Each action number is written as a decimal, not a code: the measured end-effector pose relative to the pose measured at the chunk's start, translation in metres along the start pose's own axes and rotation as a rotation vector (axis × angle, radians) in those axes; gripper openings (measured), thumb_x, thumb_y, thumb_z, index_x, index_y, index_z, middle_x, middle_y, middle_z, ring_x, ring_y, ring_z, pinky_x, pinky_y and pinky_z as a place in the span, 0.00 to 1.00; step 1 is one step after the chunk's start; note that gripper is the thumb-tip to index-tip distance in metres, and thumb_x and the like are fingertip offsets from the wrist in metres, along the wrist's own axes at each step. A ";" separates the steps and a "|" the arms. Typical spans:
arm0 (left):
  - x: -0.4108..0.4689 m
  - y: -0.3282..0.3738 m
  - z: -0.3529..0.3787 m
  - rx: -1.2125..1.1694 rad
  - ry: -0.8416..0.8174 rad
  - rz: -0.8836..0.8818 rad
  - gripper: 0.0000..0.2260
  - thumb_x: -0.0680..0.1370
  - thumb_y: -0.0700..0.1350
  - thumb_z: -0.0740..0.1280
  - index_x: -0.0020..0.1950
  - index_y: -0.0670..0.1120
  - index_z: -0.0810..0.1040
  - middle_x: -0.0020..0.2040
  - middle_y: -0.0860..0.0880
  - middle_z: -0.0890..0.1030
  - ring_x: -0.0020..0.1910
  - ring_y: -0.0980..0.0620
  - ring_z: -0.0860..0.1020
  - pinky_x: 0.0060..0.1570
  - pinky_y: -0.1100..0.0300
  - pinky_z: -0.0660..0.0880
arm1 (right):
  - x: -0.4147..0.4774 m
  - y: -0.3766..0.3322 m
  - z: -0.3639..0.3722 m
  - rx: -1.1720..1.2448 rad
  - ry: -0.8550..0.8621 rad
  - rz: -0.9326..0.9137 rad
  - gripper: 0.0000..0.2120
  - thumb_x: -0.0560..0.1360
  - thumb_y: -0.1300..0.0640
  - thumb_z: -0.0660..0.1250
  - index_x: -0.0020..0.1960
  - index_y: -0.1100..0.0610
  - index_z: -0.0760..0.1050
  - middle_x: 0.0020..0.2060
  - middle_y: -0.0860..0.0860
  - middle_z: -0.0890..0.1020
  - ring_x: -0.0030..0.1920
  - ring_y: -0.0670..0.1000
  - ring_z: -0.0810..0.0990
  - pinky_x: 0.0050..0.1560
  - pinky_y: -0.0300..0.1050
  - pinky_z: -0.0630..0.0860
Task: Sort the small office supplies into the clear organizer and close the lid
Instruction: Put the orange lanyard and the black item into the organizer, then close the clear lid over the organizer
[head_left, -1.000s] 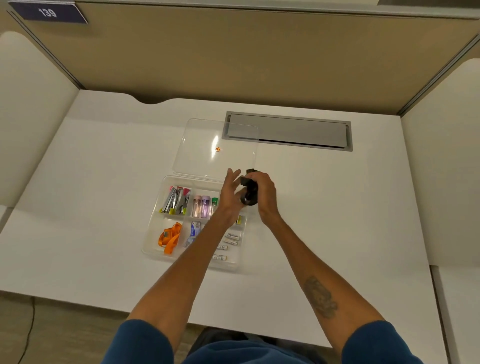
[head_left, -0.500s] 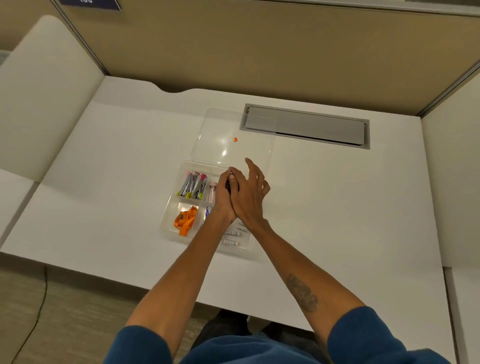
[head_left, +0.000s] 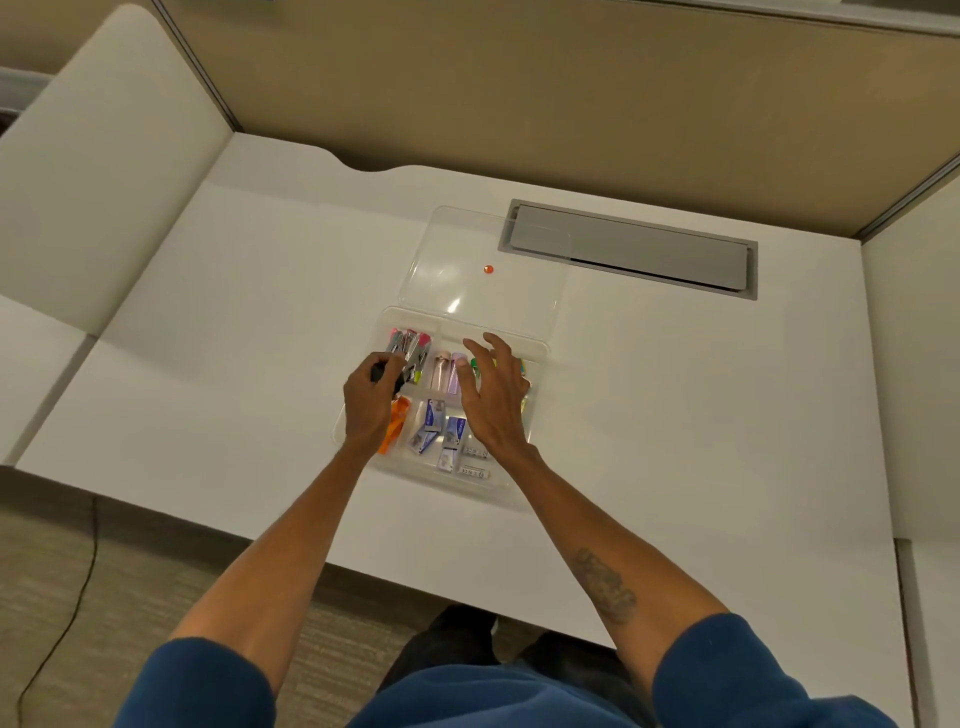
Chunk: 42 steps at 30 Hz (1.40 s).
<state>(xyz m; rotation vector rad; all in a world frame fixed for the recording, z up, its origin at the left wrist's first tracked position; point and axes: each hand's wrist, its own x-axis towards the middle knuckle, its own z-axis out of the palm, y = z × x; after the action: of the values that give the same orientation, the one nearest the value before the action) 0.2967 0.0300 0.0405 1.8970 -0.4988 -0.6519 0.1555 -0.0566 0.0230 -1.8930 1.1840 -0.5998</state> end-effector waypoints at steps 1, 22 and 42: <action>-0.001 -0.006 -0.005 0.088 -0.012 0.044 0.07 0.80 0.46 0.65 0.49 0.45 0.80 0.40 0.45 0.80 0.39 0.50 0.77 0.40 0.54 0.77 | -0.001 0.001 0.000 -0.004 0.004 0.002 0.16 0.81 0.47 0.59 0.67 0.48 0.74 0.72 0.48 0.67 0.72 0.52 0.64 0.71 0.53 0.58; -0.012 -0.057 -0.020 1.291 -0.283 0.273 0.26 0.82 0.55 0.40 0.80 0.52 0.39 0.81 0.47 0.40 0.79 0.38 0.38 0.76 0.34 0.41 | -0.001 0.018 -0.005 -0.106 0.016 0.079 0.14 0.81 0.53 0.60 0.65 0.53 0.75 0.69 0.51 0.70 0.69 0.52 0.68 0.67 0.55 0.64; 0.129 0.032 0.044 0.361 -0.143 0.145 0.23 0.85 0.50 0.54 0.78 0.44 0.60 0.78 0.46 0.62 0.78 0.48 0.60 0.79 0.50 0.57 | 0.115 0.038 -0.051 0.112 0.248 0.441 0.22 0.81 0.62 0.59 0.74 0.59 0.63 0.72 0.56 0.68 0.72 0.56 0.68 0.72 0.52 0.67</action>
<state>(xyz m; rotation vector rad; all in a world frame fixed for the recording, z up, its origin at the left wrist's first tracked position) 0.3655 -0.0911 0.0280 2.1328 -0.8855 -0.6356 0.1500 -0.1881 0.0181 -1.4270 1.6318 -0.6494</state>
